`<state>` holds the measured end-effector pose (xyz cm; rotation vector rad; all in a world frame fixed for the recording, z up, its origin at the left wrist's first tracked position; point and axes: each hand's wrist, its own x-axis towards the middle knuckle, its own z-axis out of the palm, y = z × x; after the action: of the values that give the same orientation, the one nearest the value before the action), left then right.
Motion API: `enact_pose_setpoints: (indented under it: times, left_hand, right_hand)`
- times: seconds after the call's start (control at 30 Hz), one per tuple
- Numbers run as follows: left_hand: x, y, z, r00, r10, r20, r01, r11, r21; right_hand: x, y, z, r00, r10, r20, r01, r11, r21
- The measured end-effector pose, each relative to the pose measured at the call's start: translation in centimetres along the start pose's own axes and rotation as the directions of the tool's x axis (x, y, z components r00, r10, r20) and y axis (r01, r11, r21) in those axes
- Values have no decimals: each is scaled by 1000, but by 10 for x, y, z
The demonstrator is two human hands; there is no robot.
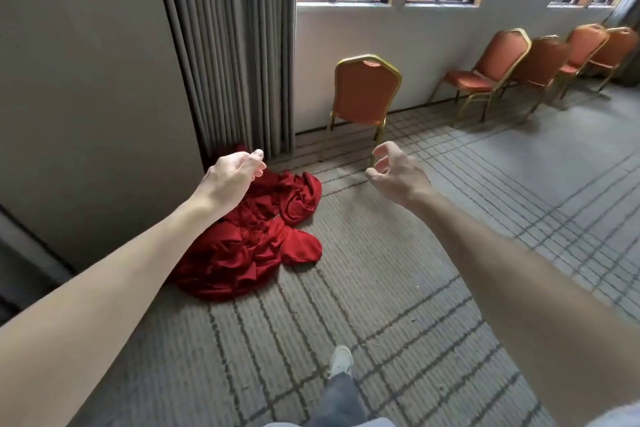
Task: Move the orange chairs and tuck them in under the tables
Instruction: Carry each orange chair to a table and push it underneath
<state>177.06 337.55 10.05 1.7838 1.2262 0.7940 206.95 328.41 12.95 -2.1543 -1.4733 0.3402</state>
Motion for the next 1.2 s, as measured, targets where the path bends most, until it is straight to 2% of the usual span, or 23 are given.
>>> enact_pose_setpoints:
  times: [0.23,0.4,0.5,0.77,0.97,1.2]
  left_hand:
    - [180,31,74,1000,14,-19,-13,997,73]
    - [319,88,127,997,80,15,-81,981,175]
    - [392,114,155,997,78,-11,-75,984,160]
    - [555,123,221,997,72,11,-72,990,124]
    - [717,110,281,996,85,35,-88,992,94]
    - [917,107,329,994,36,104,-45,995,87]
  right_hand:
    - [168,69,-7,999,37,-29,-37,999,8]
    - [291,128,-54,973,225,-61,-229,971,-72]
    - [359,162,-83,958,266,-106,-275,958,-76]
    - [513,208,-97,968,218,-125,-229,969,-89]
    - [665,238,-70,985,150,-90,-165,969,-187]
    - [851,266,-66,996,84,-19,-85,933,-349]
